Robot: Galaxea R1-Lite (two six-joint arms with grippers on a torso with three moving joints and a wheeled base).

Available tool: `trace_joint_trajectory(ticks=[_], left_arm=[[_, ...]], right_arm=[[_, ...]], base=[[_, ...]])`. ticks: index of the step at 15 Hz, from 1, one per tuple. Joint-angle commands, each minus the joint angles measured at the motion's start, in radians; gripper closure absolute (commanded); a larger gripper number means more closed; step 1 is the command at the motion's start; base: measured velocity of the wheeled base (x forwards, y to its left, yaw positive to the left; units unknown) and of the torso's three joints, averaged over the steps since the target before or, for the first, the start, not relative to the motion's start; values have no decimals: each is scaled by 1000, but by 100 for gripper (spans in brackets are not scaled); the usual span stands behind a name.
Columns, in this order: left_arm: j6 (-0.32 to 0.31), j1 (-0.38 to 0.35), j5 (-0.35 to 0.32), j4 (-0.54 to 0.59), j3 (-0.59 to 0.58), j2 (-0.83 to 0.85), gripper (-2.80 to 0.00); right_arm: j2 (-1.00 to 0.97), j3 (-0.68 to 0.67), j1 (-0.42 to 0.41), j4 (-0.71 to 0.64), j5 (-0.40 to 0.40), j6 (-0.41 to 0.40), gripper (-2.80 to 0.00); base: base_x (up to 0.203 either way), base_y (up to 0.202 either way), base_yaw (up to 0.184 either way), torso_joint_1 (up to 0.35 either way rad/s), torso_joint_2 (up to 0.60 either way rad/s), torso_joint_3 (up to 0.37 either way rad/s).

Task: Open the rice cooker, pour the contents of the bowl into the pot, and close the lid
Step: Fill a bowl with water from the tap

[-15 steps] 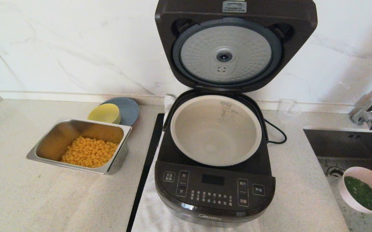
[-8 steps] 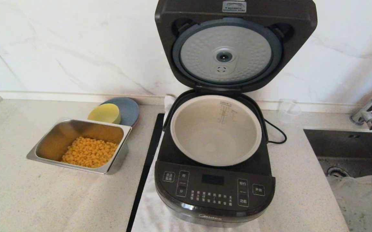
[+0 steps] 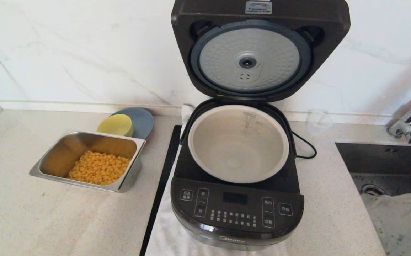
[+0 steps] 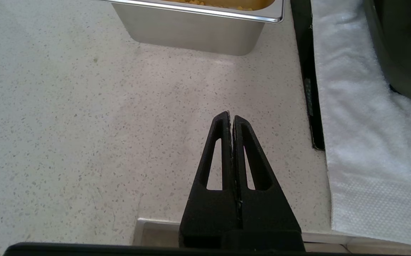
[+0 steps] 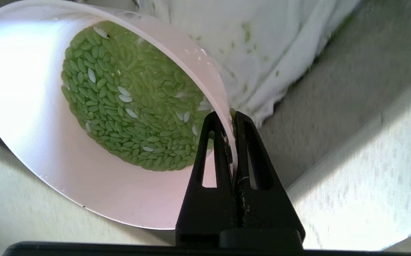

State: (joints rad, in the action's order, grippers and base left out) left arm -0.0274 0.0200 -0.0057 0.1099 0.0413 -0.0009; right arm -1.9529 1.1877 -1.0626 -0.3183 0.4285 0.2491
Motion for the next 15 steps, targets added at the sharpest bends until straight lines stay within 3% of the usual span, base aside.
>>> trace_joint_trajectory(ticks=[1, 5, 15], left_arm=[[0, 0, 0, 1, 0, -1, 0], [0, 0, 0, 1, 0, -1, 0], [0, 0, -2, 1, 0, -1, 0]], right_arm=[[-79, 68, -5, -13, 4, 18, 0], [-161, 182, -5, -103, 13, 52, 0], [-294, 357, 9, -156, 18, 129, 0]], base=[[0, 0, 0, 0, 0, 0], [0, 0, 0, 0, 0, 0], [0, 0, 0, 0, 0, 0]])
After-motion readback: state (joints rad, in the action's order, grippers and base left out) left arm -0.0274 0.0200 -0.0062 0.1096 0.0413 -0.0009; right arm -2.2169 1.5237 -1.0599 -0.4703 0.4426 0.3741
